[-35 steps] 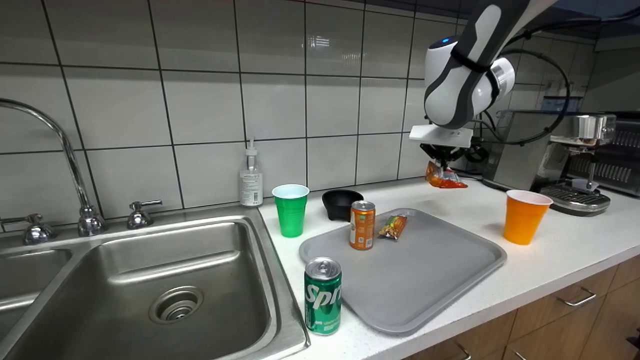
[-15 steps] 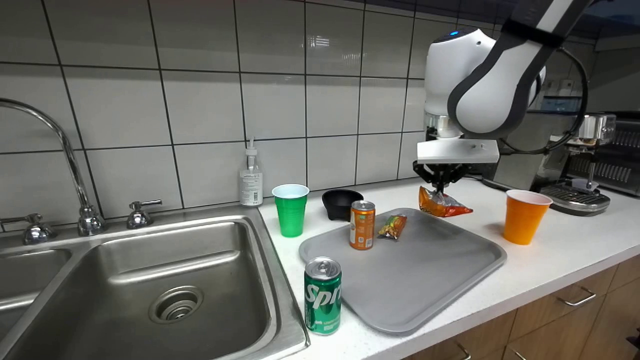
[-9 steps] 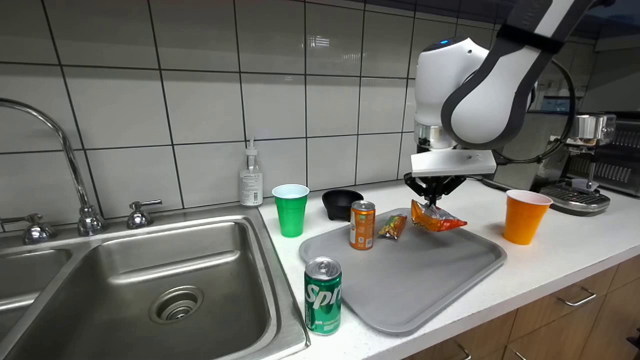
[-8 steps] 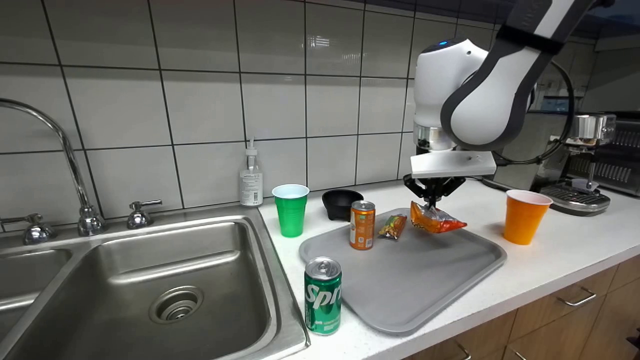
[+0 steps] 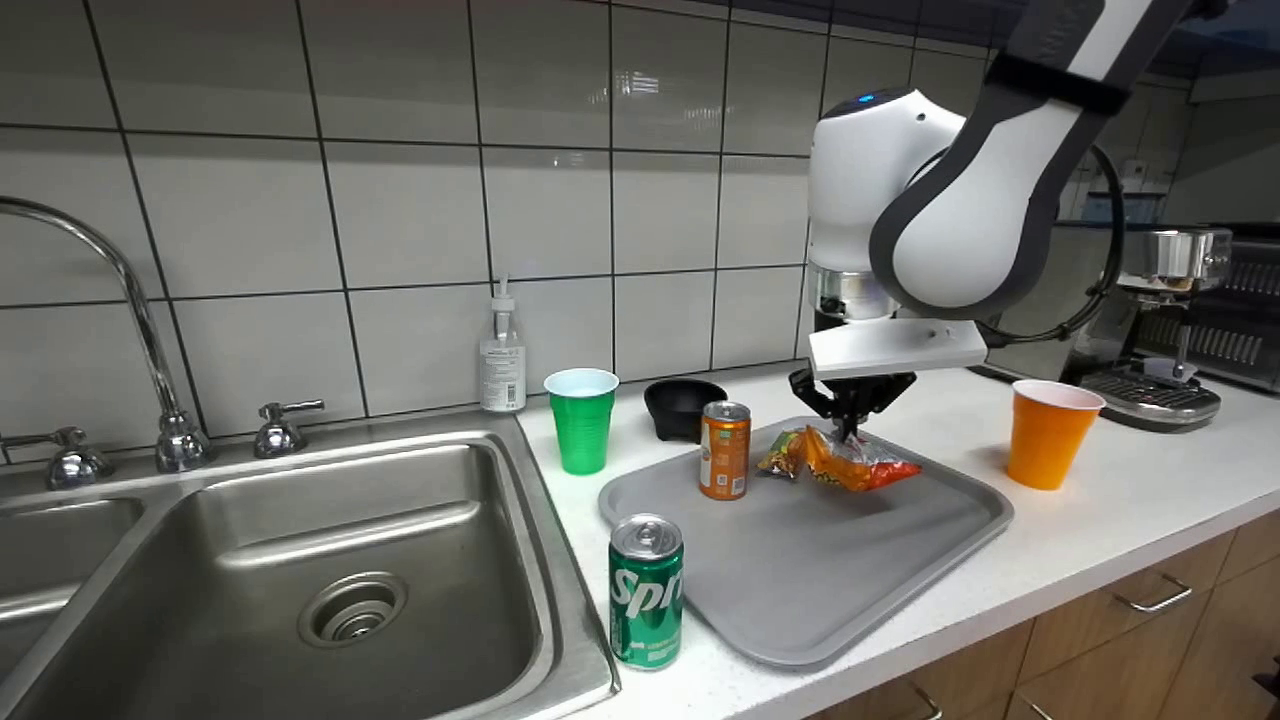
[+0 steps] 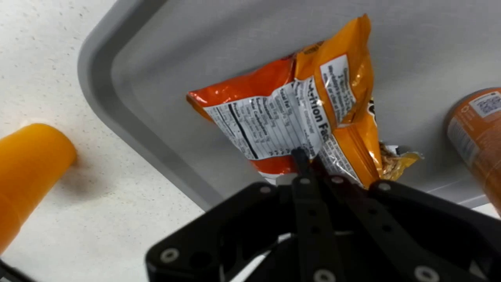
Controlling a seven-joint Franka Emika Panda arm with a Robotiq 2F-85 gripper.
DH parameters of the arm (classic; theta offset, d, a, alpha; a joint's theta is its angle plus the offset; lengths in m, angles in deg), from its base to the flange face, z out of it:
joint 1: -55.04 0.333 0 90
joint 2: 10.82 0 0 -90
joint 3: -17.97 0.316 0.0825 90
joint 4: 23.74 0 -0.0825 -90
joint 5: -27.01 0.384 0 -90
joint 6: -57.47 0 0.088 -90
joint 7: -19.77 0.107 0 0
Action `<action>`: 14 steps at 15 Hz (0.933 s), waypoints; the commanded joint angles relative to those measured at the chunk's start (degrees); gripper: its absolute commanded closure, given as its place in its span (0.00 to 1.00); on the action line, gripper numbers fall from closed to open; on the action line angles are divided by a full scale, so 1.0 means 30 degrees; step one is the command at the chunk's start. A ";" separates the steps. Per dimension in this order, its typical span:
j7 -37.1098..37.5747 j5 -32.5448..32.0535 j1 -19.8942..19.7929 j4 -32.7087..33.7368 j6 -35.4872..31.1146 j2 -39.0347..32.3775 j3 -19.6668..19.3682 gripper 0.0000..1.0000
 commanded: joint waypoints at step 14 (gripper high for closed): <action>-0.2435 0.0075 0.0255 -0.1028 -0.0132 0.0339 0.1496 0.74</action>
